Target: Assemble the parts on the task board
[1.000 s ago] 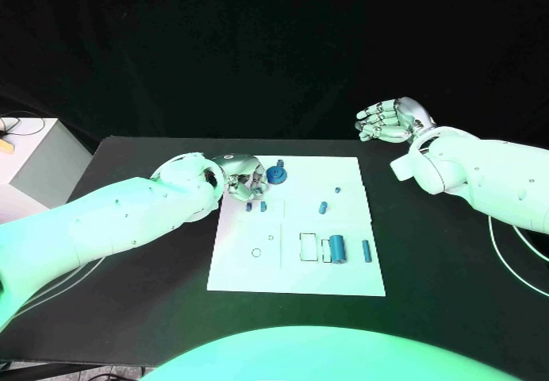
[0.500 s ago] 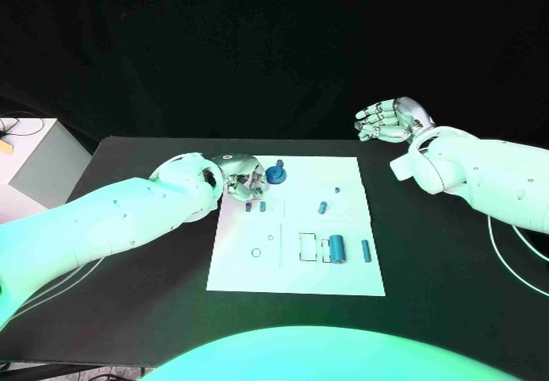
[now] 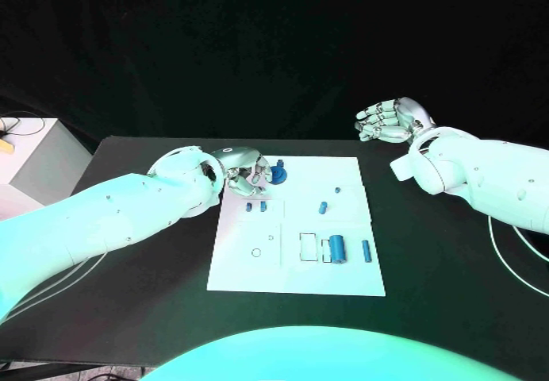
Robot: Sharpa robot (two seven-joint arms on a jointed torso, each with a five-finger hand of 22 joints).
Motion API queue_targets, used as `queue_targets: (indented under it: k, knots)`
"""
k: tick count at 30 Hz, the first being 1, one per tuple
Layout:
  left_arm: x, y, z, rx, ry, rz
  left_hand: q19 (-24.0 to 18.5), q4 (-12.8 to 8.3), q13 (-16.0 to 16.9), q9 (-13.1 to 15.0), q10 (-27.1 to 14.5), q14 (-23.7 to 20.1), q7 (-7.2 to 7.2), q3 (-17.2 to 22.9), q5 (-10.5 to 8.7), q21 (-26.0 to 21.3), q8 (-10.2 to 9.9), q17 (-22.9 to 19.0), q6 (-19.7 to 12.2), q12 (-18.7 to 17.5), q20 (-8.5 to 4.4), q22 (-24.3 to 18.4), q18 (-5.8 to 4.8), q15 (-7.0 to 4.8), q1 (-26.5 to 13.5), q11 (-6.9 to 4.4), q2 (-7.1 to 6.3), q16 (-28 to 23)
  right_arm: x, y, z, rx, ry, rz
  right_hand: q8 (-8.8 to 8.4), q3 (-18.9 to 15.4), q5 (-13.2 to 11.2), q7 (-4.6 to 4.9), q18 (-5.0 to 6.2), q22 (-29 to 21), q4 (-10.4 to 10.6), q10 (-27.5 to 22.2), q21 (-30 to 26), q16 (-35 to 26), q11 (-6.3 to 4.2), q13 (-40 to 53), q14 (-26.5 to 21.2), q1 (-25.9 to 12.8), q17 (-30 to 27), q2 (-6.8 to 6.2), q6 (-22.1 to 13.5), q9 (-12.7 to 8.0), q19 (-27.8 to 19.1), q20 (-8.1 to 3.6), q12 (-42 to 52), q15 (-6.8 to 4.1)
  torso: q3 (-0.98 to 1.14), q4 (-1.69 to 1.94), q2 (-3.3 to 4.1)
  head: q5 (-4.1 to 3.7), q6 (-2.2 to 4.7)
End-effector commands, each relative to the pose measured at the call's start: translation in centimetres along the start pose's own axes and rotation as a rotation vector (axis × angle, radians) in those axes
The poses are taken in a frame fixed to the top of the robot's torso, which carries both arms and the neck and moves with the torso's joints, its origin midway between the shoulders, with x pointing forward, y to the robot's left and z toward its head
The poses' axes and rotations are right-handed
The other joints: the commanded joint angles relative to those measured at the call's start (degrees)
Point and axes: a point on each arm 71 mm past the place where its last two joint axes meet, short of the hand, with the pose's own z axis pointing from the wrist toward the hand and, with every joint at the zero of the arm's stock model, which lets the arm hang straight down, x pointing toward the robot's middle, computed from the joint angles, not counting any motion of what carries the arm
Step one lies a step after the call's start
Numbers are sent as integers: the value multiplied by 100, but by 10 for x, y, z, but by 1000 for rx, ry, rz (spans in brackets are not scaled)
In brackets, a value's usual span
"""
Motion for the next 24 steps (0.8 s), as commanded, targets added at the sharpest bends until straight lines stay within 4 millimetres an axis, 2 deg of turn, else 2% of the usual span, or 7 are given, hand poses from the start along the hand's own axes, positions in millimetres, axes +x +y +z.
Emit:
queue_targets:
  k: [1, 3, 9, 11, 15, 19, 24]
  knots:
    - [-8, -3, -2, 39, -39, -92, -328, 33, 23, 12, -120, -282, 28, -69, -8, -331, -9, -394, 10, 66, 13, -383, 49, 19, 37, 23, -11, -112, 1, 0, 0, -9, 11, -4, -16, 52, 10, 237, 36, -8, -6, 42, 29, -30, -5, -9, 31, -54, -6, 7, 30, -6, 41, 14, 15, 3, 0, -4, -3, -5, 0]
    - [-15, 1, -4, 37, -65, -179, -416, 65, -11, 16, -185, -362, 46, -61, -2, -432, -11, -494, 9, 12, 22, -490, 69, 30, 53, 38, 22, -145, 1, 0, 0, -11, 13, -8, -13, 119, -22, 232, 36, -9, -88, 44, 31, -34, -10, -10, 38, 15, -15, 10, 37, -9, 47, 9, 13, -3, 2, -4, -5, -15, 0]
    - [-33, 21, -15, 8, -138, -500, -780, 83, -486, 63, -154, -1489, 250, 233, 8, -1018, 24, -2103, 71, -600, 114, -965, 126, 165, 305, 188, 178, -829, 2, 1, -2, -33, 48, -28, 16, 464, -566, 156, 39, 2, -394, 156, 65, -21, -71, -23, 124, 272, -40, 38, 177, -21, 121, -49, -38, -57, 9, 9, -19, -33, 0]
    - [-38, 32, -21, -7, -162, -641, -849, 77, -930, 77, -142, -2175, 367, 392, 3, -1284, 7, -3204, 25, -1228, 182, -1129, 122, 256, 339, 316, 238, -1512, 3, 2, -3, -55, 83, -56, -8, 600, -835, 85, 37, 55, -568, 245, 198, 87, -125, -29, 365, 414, -7, 61, 267, -40, 353, -159, -148, -148, 10, 14, -25, -49, 0]
    - [-44, 57, -35, -28, -212, -917, -906, 193, -1687, 96, 17, -2270, 462, 260, 19, -1889, -15, -3572, -34, -2280, 304, -1543, 133, 388, 159, 463, 322, -2328, 11, 4, -10, -106, 203, -154, -118, 386, -1183, -44, 0, 406, -951, 630, 871, 497, -290, -34, 1228, 639, 219, 170, 537, -114, 1101, -566, -455, -466, 1, 29, -44, -87, 0]
    - [-45, 73, -47, -60, -267, -1038, -813, 370, -2171, 115, 272, -2354, 485, 91, 18, -2594, -4, -3814, -59, -3043, 384, -2079, 129, 459, 128, 536, 351, -2981, 19, 5, -17, -139, 270, -290, -287, 191, -1162, -98, -58, 1030, -1166, 1094, 1810, 984, -415, -20, 2051, 684, 602, 240, 827, -236, 1490, -902, -748, -700, -12, 35, -59, -119, 18]
    - [-43, 82, -58, -68, -322, -1133, -654, 260, -2482, 112, 281, -2274, 548, 37, 5, -2746, 7, -3854, -16, -3587, 379, -2220, 125, 502, 312, 601, 396, -3206, 30, 6, -27, -185, 316, -504, -524, 429, -1153, -209, -51, 1887, -1245, 1626, 2941, 2100, -534, -5, 2461, 467, 1484, 213, 1141, -359, 1522, -1023, -1208, -829, -26, 48, -79, -214, 81]
